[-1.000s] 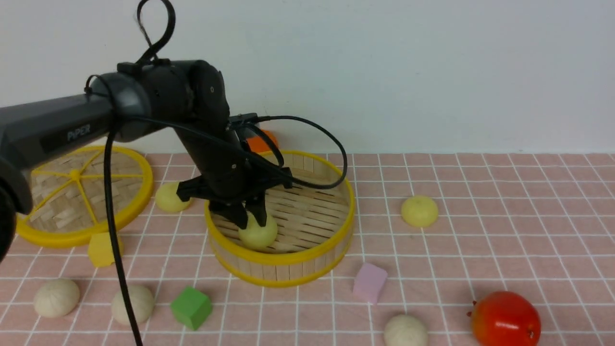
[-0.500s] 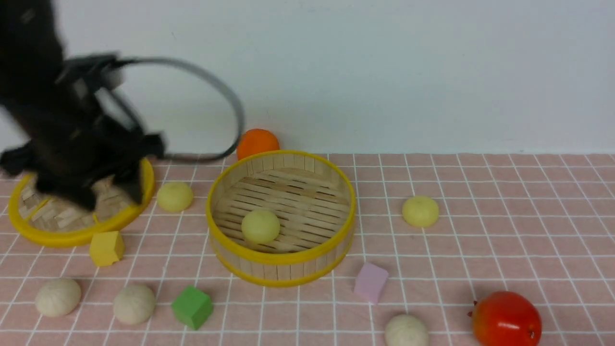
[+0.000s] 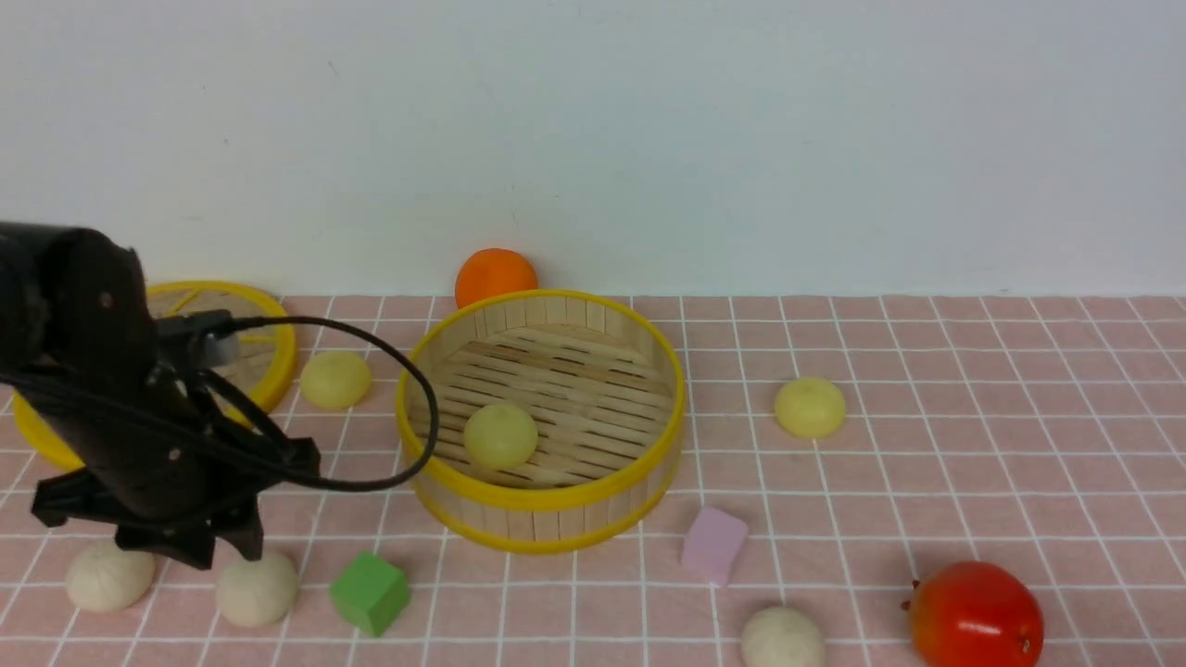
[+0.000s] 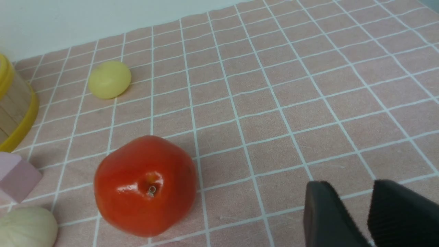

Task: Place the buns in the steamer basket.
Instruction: Use the left arm to grab a steamed stuffed bun, then use the left arm to put the steamed stuffed bun into the steamer

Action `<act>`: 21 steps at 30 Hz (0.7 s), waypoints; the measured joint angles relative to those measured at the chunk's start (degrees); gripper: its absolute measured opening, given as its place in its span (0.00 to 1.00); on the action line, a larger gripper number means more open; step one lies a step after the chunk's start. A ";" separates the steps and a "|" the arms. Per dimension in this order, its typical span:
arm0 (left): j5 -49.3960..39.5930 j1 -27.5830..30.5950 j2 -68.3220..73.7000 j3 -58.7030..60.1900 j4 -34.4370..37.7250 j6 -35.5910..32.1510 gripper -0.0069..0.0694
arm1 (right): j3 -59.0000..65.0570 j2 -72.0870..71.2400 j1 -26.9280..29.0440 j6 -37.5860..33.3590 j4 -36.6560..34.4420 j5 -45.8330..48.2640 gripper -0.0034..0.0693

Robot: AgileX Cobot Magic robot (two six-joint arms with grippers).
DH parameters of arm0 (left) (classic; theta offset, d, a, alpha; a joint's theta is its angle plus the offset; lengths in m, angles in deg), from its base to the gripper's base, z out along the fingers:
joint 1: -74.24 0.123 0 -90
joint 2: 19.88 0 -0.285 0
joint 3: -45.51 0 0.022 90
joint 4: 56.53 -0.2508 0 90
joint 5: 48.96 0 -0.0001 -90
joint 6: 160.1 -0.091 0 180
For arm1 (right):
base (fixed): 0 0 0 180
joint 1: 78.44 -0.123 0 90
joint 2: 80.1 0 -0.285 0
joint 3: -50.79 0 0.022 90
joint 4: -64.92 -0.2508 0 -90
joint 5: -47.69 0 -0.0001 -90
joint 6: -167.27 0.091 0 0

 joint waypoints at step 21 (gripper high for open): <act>-1.94 0.00 7.12 -3.84 -1.21 -0.06 0.11 | 0.00 0.00 0.00 0.00 0.00 0.00 0.38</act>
